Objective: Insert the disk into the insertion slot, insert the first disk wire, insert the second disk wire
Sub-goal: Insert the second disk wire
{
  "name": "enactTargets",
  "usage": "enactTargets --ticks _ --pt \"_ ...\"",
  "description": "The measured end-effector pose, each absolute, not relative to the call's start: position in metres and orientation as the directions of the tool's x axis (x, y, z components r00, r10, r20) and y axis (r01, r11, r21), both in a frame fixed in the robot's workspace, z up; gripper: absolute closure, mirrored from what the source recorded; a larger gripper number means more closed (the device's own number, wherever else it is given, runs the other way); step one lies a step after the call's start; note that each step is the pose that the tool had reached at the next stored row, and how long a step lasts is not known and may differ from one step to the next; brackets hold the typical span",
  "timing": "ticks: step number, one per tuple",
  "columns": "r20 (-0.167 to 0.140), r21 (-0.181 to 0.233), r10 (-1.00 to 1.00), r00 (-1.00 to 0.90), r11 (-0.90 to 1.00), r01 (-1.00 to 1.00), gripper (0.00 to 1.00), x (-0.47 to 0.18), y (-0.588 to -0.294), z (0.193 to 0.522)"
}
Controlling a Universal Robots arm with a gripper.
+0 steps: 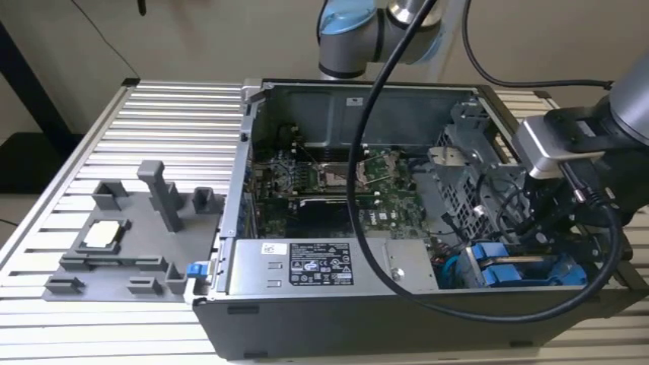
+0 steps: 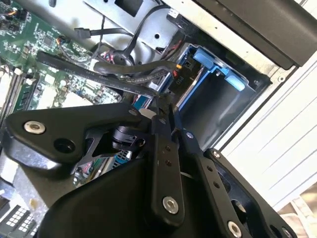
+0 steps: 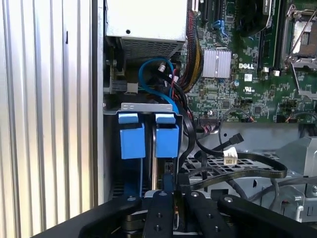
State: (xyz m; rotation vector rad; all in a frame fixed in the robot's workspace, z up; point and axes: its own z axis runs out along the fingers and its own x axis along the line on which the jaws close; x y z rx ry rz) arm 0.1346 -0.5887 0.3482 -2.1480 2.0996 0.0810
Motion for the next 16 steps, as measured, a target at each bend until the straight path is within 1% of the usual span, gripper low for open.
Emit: enactTargets --ticks 3,8,10,16 --pt "-0.118 -0.074 -0.993 0.028 -0.020 -0.997 0.84 0.132 -0.589 0.347" --pt "-0.117 -0.094 -0.993 0.031 -0.020 -0.995 0.84 0.125 -0.588 0.346" --pt "-0.117 -0.108 -0.993 0.032 -0.019 -0.994 0.84 0.121 -0.587 0.345" --pt "-0.114 -0.172 -0.993 0.039 -0.019 -0.985 0.84 0.110 -0.586 0.344"
